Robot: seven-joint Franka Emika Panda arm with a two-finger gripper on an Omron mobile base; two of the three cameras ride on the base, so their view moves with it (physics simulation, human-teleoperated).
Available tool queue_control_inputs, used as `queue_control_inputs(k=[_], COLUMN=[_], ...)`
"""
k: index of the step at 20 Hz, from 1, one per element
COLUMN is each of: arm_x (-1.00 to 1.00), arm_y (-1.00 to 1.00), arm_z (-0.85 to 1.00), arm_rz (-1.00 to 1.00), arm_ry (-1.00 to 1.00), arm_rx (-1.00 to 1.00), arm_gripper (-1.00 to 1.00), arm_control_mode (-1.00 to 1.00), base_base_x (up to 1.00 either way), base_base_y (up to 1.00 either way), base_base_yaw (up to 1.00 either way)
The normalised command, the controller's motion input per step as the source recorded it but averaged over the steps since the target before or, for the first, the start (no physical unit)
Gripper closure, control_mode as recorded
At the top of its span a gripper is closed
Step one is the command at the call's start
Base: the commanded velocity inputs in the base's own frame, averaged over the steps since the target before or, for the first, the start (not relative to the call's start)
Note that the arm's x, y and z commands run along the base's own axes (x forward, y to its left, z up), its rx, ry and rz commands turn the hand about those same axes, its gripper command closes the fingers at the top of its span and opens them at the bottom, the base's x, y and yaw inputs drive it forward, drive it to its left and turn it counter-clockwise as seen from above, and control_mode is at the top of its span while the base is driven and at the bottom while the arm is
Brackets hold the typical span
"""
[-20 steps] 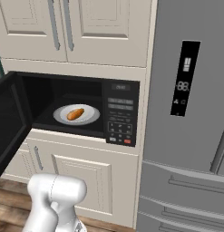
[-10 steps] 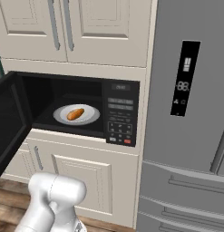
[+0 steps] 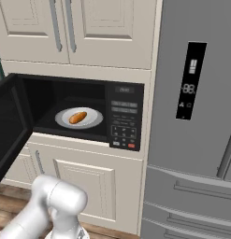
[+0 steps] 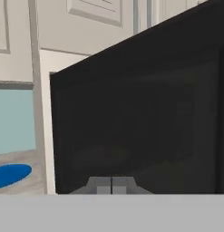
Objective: Pick the hotdog bun from the counter and place it in the microwave. Then turn on the microwave.
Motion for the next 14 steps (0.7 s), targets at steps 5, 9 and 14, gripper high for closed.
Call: queue_control_inputs(k=[5, 9, 14], arm_x=[0.0, 0.04, 0.2], arm_y=[0.0, -0.05, -0.14], arm_z=[0.0, 0.0, 0.0], arm_rz=[-0.39, -0.34, -0.24], arm_ry=[0.0, 0.0, -0.01], arm_rx=[-0.01, -0.04, -0.09], arm_gripper=[1.0, 1.0, 1.0], arm_control_mode=[-1.0, -1.0, -1.0], base_base_x=[0.0, 0.0, 0.0], base_base_y=[0.0, 0.0, 0.0], base_base_yaw=[0.0, 0.0, 0.0])
